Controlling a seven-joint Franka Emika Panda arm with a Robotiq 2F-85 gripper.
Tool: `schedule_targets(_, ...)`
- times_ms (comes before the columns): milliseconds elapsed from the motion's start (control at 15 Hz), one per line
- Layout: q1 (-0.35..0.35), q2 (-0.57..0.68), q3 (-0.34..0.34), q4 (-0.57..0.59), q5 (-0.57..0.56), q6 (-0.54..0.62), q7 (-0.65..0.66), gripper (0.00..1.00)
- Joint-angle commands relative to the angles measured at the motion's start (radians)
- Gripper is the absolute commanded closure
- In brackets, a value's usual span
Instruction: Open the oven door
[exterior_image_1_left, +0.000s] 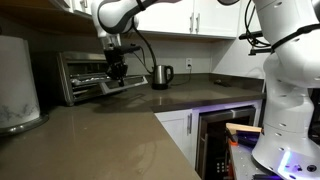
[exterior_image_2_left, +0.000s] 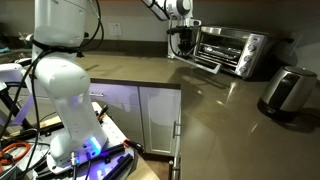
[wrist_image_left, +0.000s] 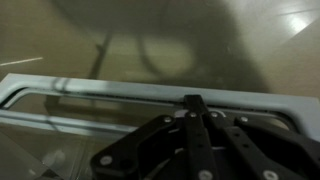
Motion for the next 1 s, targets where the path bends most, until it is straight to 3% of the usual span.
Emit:
schedule_targets(0, 0.002, -0.037, 0.003, -0.067, 0.028, 0.070, 0.028, 1.00)
schedule_targets(933, 0.030, -0.130, 0.016, -0.128, 0.010, -0.067, 0.083, 1.00)
